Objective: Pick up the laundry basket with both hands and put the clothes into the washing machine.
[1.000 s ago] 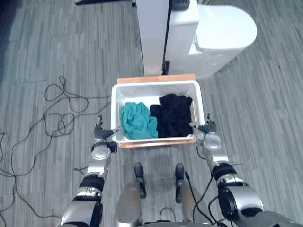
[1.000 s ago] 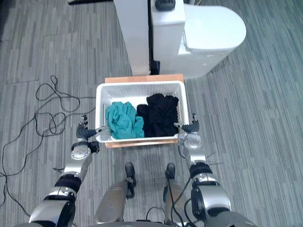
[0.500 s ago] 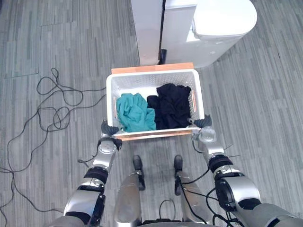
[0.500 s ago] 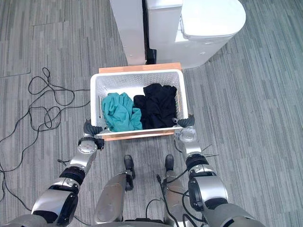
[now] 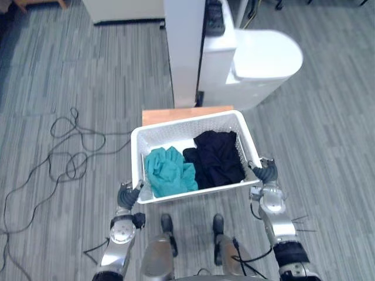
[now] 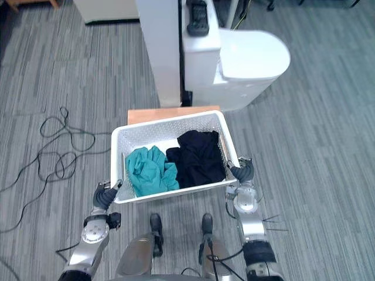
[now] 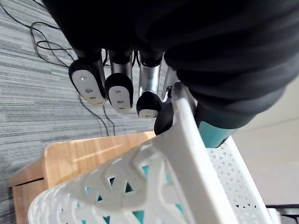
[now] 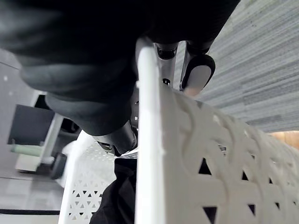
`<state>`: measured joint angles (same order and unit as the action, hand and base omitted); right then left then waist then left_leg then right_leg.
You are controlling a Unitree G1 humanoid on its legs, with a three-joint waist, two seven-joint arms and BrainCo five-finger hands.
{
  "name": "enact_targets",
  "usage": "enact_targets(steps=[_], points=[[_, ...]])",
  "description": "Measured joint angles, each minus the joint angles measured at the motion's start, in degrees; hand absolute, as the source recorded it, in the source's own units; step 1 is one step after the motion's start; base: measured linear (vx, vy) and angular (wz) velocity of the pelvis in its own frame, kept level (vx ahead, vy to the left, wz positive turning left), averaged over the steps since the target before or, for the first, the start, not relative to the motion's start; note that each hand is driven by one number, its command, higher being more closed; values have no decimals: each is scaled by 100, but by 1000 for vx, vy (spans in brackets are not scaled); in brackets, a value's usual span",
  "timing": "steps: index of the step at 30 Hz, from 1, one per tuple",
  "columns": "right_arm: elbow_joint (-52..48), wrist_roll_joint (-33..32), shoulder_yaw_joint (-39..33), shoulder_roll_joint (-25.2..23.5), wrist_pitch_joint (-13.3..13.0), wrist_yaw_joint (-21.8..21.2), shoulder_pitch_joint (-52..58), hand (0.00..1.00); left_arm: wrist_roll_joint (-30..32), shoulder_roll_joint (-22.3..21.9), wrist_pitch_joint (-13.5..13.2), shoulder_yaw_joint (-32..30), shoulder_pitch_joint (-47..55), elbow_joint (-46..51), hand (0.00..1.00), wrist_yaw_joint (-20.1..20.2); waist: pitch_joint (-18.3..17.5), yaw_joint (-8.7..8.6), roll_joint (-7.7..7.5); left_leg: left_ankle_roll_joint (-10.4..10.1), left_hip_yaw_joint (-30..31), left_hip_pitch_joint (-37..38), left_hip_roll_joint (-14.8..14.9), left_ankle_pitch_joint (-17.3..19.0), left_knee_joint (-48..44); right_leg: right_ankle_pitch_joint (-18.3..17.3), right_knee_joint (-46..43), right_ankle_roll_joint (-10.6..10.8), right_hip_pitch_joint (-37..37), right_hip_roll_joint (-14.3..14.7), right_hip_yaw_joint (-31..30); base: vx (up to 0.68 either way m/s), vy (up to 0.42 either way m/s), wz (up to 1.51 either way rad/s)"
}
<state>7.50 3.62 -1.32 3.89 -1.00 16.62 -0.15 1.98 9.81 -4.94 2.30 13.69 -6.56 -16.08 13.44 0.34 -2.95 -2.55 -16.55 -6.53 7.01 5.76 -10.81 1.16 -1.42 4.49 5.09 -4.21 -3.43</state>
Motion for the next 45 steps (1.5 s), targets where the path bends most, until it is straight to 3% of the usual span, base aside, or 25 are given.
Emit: enact_targets(steps=[6,8,10,11,14,15,16,18,19,20,21,22,23,24,26,29,30,31,32,35,36,38,39,42,45], points=[[-787,-19,-150,3,-109,-52,460,100,-40,-138,0,17,188,678,100,76,-259,-215,-12,14,-1068,341,259,511,-604,137,-168,142,186,191,-1062,-51,52,-90],[-815,-32,-182,1,-110,-52,464,100,-44,-144,0,24,167,730,100,76,-340,-294,-10,36,-1470,345,388,646,-768,371,-48,112,337,242,-970,-76,58,-127],[-819,-58,-249,20,-110,-53,455,100,-136,-198,9,62,54,729,100,71,-360,-360,31,97,-2150,515,565,690,-752,204,127,-695,433,-15,499,-66,48,-149],[-817,-75,-256,18,-110,-53,459,100,-139,-199,9,67,47,734,100,66,-362,-378,58,95,-2369,598,637,688,-725,101,59,-859,445,-121,1088,-44,63,-170],[-648,-77,-266,29,-135,-53,392,100,-162,-192,18,69,3,736,100,-21,-468,-407,40,-23,-3580,1109,863,767,-715,-169,-669,-1288,590,-837,3872,25,-9,-181],[-438,-81,-236,66,-146,-53,297,100,-163,-187,17,68,-7,736,100,-56,-609,-405,64,-40,-4006,1220,904,762,-702,-198,-848,-1337,583,-1027,4667,101,-124,-209],[-330,-86,-225,96,-146,-53,217,100,-164,-187,17,67,-49,736,100,-79,-673,-405,47,-90,-4199,1306,904,745,-703,-138,-861,-1254,597,-1061,4941,80,-103,-167],[-306,-143,-214,149,-147,-53,162,100,-165,-194,21,70,-158,735,100,-96,-682,-412,55,-172,-4297,1459,919,739,-746,256,-685,-952,687,-863,4719,134,-181,-156],[-287,-199,-184,229,-148,-54,162,100,-179,-204,22,97,-147,733,100,-97,-683,-413,118,-207,-4295,1539,1157,765,-1103,272,-722,-902,769,-654,4365,217,-260,-172],[-215,-204,-143,281,-147,-53,148,100,-221,-212,22,118,-118,719,100,-101,-685,-395,161,-129,-4106,1507,1515,766,-1729,210,-741,-928,782,-478,4121,141,-149,-144],[-180,-211,-106,348,-144,-53,136,100,-256,-228,29,140,-93,714,100,-121,-688,-378,212,165,-3878,1403,1769,766,-2221,155,-753,-963,778,-316,3946,156,-178,-162],[-169,-237,-50,472,-131,-52,68,100,-315,-265,30,174,-24,700,100,-155,-679,-279,325,629,-2936,1009,2109,830,-3222,67,-738,-981,766,28,3550,144,-131,-203],[-168,-249,1,571,-129,-52,-73,100,-425,-303,29,184,58,657,100,-168,-652,-194,405,368,-1654,478,1844,1046,-3762,30,-701,-990,766,253,3191,177,-132,-209],[-168,-248,44,613,-128,-52,-127,100,-473,-330,29,183,106,636,100,-172,-650,-160,425,244,-1138,230,1612,1133,-3897,30,-672,-990,756,342,3039,168,-20,-200],[-168,-247,224,704,-97,-52,-165,100,-618,-417,26,166,377,625,100,-175,-616,52,457,190,146,-411,776,1388,-3723,26,-418,-998,465,621,2494,185,31,-180],[-170,-245,481,810,-94,-63,-170,100,-665,-509,21,67,665,626,100,-173,-564,252,497,88,1027,-881,43,1342,-2492,28,142,-1002,62,778,1933,182,103,-171],[-174,-246,602,888,-100,-77,-204,100,-685,-667,2,-59,697,626,100,-162,-566,526,785,-21,1104,-982,223,864,-1574,-36,-199,-959,60,1041,1692,224,99,-167],[-176,-246,627,863,-101,-77,-214,100,-695,-682,-21,-94,722,639,100,-169,-551,585,813,8,1005,-995,252,847,-1673,-171,-1094,-1121,257,1022,1621,339,56,-129],[-178,-248,599,776,-103,-67,-213,100,-699,-645,-38,-103,732,673,100,-170,-509,520,699,65,952,-1029,124,883,-1781,-848,-1372,-902,200,891,1380,360,39,-26],[-103,-249,543,753,-83,-63,-177,100,-688,-683,20,-135,603,640,100,-162,-396,387,588,301,867,-963,-91,961,-1770,-1312,-1400,-664,138,666,1462,293,93,15],[-96,-247,543,621,-84,-60,-62,100,-687,-620,25,-147,667,640,100,-162,-381,371,349,436,742,-638,-289,1052,-1584,-1725,-1967,-304,216,362,1433,308,67,7],[-30,-238,529,555,-90,-60,-3,100,-687,-608,58,-147,685,649,100,-164,-386,367,283,529,704,-404,-393,1237,-1658,-1768,-3487,-64,674,32,1457,411,96,4],[103,-236,507,501,-89,-61,-4,100,-683,-532,88,-120,685,657,100,-164,-385,349,284,594,707,-144,-431,1318,-1642,-1504,-4544,129,995,-226,1585,416,111,8],[313,-236,505,396,-93,-67,7,100,-633,-403,195,-110,708,835,100,-187,-414,297,367,641,807,663,-404,1385,-1100,-1788,-5115,-387,1444,-538,1928,525,56,12],[287,-255,451,508,-201,-79,-95,100,-600,-374,191,-90,706,1127,100,-186,-409,199,519,527,925,1093,-233,1456,-506,-1769,-3939,-396,1991,-396,1979,503,-36,14]])
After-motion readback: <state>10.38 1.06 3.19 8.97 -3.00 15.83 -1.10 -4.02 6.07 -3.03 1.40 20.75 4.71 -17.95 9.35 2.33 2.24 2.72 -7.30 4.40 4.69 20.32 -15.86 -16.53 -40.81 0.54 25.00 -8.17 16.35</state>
